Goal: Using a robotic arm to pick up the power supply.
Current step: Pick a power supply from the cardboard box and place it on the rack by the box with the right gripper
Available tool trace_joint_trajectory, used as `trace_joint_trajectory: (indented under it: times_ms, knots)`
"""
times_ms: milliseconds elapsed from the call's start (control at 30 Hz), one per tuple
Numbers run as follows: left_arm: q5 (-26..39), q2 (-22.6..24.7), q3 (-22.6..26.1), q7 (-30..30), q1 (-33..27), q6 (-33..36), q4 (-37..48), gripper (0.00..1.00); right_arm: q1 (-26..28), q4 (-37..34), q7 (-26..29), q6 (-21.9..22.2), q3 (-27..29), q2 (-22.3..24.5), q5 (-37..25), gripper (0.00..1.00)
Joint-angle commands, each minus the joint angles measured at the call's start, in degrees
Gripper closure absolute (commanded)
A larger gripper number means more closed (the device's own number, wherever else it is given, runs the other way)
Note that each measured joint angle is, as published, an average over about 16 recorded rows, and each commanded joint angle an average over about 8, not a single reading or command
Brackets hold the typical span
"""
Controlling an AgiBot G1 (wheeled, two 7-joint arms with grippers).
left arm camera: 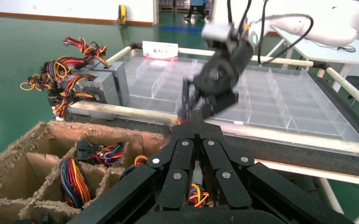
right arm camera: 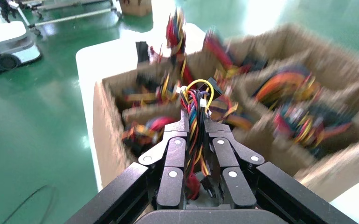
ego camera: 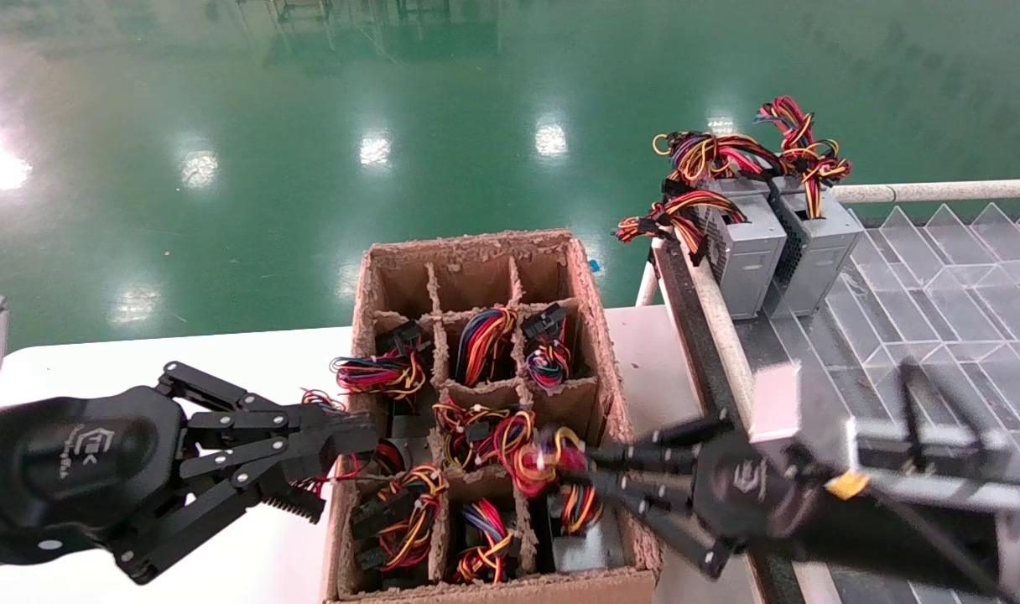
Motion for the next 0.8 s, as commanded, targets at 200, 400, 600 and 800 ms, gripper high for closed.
trace_joint_trajectory:
  times_ms: [200,400,600,800]
  knots:
    - [0.0,0.0,0.0,0.0,0.0,0.0,0.0,1.00,7.2,0.8,-1.7,-2.0,3.6,1.6,3.1,1.00]
    - [0.0,0.0,0.0,0.0,0.0,0.0,0.0,1.00,17.7,0.6,-5.0,-3.9,6.0,2.5,2.3,1.00]
    - [0.0,0.0,0.0,0.0,0.0,0.0,0.0,1.00,27.3,-0.3,-7.9,-4.2,6.5,3.2,-2.2,1.00]
    - [0.0,0.0,0.0,0.0,0.0,0.0,0.0,1.00,33.0,-1.9,-11.2,-3.9,5.6,4.1,-8.8,1.00]
